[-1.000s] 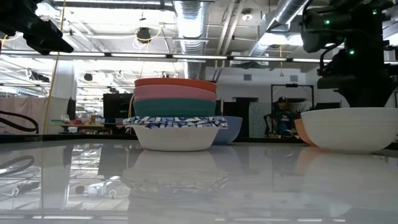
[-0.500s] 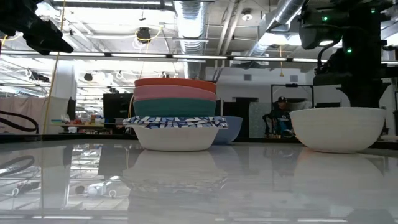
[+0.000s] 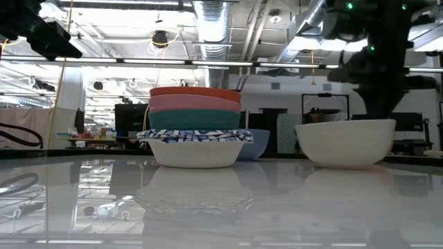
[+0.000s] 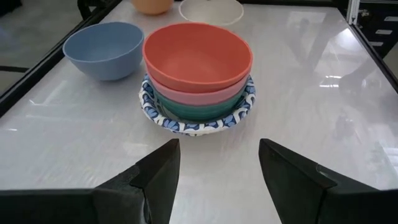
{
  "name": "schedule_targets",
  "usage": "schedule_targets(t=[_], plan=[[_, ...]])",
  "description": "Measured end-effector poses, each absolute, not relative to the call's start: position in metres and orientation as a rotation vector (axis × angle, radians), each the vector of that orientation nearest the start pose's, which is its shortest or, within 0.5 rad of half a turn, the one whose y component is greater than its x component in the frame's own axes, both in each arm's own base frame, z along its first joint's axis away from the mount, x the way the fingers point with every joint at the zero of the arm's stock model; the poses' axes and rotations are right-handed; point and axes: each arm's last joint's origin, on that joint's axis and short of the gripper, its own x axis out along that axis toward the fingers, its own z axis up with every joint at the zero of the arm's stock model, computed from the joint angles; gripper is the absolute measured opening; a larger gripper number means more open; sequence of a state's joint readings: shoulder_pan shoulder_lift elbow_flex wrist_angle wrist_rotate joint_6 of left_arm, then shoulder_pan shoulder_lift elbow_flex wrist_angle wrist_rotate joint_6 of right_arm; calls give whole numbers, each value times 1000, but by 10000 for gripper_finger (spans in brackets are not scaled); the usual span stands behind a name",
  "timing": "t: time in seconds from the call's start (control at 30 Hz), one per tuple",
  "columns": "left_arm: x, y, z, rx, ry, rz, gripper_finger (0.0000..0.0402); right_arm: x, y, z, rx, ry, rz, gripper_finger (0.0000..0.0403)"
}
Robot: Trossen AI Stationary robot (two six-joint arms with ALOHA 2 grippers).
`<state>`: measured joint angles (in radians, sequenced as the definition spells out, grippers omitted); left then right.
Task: Nest bowls inside each other
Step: Stack the white bowl on top of the orange bowl
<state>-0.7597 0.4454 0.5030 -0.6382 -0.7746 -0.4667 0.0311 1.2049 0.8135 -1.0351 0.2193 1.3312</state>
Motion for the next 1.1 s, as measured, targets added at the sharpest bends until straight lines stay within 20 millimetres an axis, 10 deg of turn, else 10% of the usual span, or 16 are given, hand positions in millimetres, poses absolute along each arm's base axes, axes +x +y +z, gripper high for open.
schedule_targets(t=[0.67,1.1], plan=[[84,-52,243,-58,400,110,208,227,-23,326,805,628,-839,7],[84,-52,243,-58,399,110,208,305,-21,310,784,568,-521,7]])
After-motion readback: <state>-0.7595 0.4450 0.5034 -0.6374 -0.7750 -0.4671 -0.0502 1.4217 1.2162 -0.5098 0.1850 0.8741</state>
